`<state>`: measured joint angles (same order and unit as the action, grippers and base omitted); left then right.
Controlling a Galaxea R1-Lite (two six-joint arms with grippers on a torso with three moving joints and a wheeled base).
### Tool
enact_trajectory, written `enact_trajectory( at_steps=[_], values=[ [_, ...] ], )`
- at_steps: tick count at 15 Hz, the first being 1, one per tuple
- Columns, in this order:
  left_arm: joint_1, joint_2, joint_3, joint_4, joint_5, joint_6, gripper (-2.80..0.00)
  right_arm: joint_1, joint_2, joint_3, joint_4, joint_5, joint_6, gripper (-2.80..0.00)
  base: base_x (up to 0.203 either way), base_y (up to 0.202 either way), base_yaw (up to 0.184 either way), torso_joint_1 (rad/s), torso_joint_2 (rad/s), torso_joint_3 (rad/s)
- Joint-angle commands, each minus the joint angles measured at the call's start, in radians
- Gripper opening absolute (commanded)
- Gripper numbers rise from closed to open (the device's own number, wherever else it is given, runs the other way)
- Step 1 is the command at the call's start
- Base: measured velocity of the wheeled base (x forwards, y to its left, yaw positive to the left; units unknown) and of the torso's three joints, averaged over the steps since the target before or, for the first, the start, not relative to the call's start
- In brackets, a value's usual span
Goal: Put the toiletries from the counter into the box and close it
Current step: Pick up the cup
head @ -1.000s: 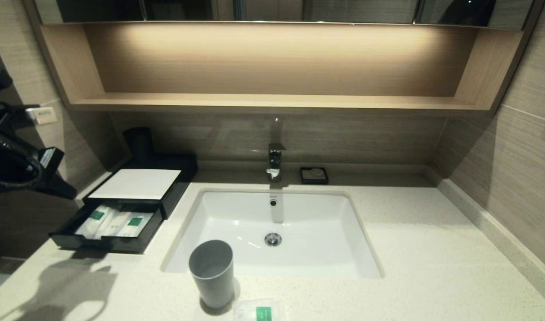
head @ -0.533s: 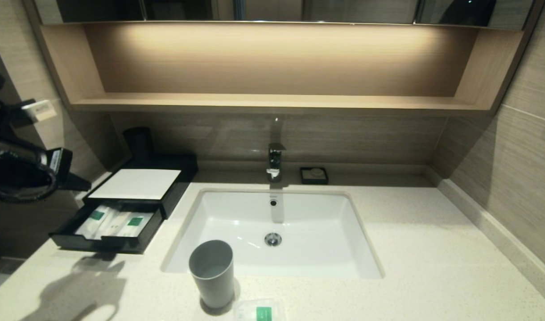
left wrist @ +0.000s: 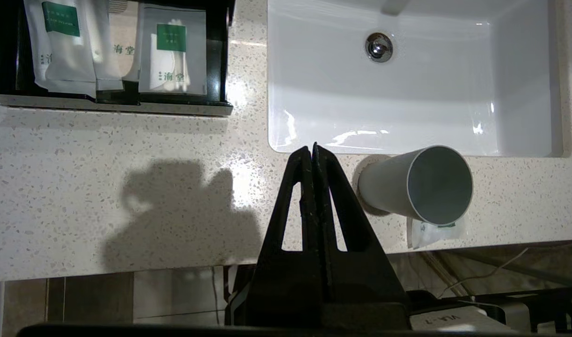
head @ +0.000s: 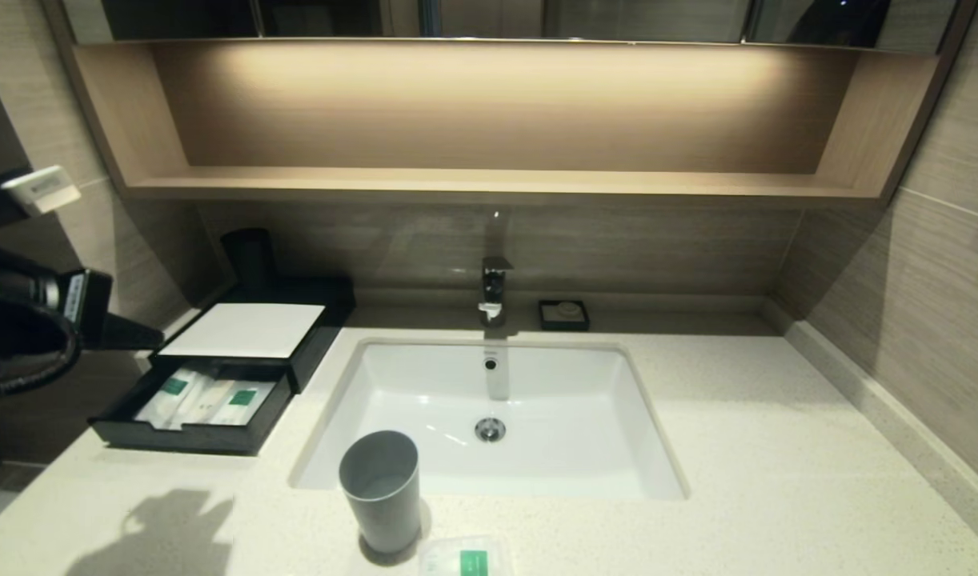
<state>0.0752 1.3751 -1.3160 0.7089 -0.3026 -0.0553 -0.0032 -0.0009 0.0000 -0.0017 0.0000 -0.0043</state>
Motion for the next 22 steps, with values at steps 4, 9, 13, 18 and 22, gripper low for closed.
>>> enact_trajectory(
  at_steps=[4,9,13,18,22],
  values=[
    [-0.033,-0.146,0.109,-0.011,-0.002,0.010,-2.80,0.000,0.001,0.002,0.000,0.001,0.000,-2.80,0.000,0.000,0.000,0.000,0.00,0.000],
    [-0.143,-0.282,0.375,-0.194,0.018,0.008,-2.80,0.000,0.001,0.002,0.000,0.000,0.000,-2.80,0.000,0.000,0.000,0.000,0.00,0.000],
    [-0.283,-0.291,0.622,-0.420,0.147,0.003,-2.80,0.000,-0.001,0.002,0.000,0.001,0.000,-2.80,0.000,0.000,0.000,0.000,0.00,0.000],
    [-0.387,-0.306,0.797,-0.631,0.209,-0.010,-2.80,0.000,0.000,0.002,0.000,0.001,0.000,-2.80,0.000,0.000,0.000,0.000,0.00,0.000],
    [-0.442,-0.305,0.876,-0.714,0.214,-0.009,-2.80,0.000,0.001,0.002,0.000,0.001,0.000,-2.80,0.000,0.000,0.000,0.000,0.00,0.000]
  ],
)
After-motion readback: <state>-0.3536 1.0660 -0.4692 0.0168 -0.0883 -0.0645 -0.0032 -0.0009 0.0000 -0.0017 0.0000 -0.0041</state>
